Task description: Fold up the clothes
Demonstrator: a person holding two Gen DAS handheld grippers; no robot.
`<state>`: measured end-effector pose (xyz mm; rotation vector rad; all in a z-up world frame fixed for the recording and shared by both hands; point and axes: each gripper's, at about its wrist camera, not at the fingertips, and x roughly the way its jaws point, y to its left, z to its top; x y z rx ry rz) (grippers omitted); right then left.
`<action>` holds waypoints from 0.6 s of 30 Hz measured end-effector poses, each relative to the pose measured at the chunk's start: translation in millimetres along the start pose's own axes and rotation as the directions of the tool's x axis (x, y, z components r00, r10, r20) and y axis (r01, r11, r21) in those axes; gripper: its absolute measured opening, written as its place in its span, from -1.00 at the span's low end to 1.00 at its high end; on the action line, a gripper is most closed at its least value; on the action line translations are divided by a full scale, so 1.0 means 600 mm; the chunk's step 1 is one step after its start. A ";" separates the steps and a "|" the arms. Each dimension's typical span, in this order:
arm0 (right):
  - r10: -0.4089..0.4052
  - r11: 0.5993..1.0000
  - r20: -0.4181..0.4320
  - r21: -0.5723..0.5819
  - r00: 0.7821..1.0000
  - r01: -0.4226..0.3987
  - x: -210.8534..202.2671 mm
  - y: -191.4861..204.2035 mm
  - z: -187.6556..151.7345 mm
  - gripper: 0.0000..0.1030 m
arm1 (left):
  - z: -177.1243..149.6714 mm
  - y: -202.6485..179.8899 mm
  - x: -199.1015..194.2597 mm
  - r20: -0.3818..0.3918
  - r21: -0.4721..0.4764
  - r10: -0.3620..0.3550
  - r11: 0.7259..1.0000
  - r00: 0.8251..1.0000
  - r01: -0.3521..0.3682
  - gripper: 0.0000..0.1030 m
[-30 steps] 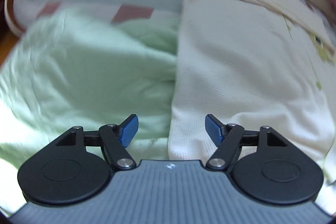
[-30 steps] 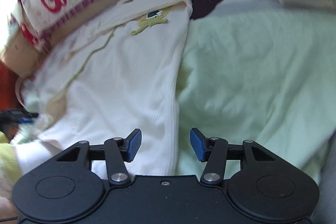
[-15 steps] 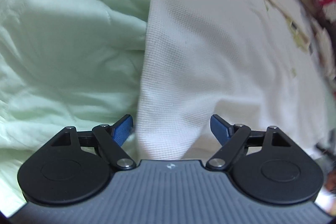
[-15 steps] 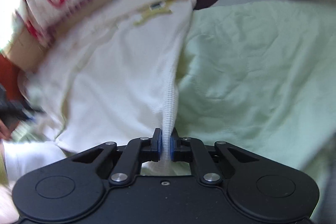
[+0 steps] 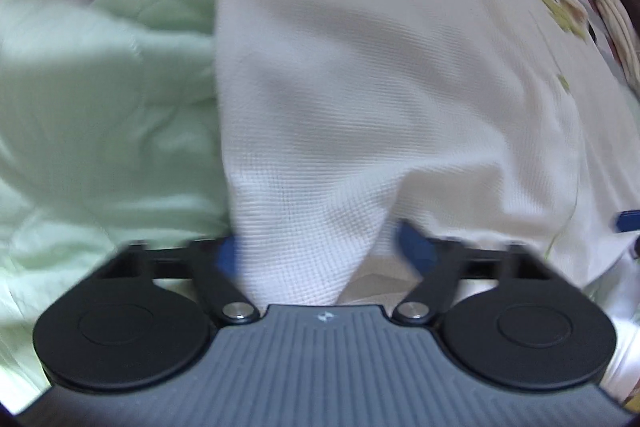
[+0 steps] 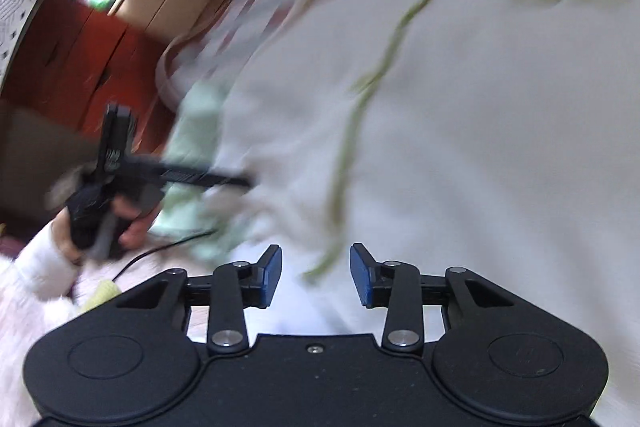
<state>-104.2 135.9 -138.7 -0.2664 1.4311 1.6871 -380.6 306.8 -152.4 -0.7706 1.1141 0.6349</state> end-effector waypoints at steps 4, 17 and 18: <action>-0.018 1.000 -0.090 -0.017 0.996 0.016 0.082 -0.011 0.031 0.00 | -0.006 -0.008 -0.022 0.004 0.062 0.002 0.998 1.000 -0.002 -0.80; 0.215 0.975 -0.196 0.105 0.957 -0.198 0.088 -0.029 0.017 -0.89 | -0.002 0.040 -0.057 -0.104 0.028 -0.038 0.999 0.994 0.042 -0.89; 0.170 0.984 -0.215 0.095 0.962 -0.152 0.094 -0.032 0.012 -0.89 | -0.006 0.038 -0.047 -0.131 0.060 0.000 0.998 0.991 0.008 -0.89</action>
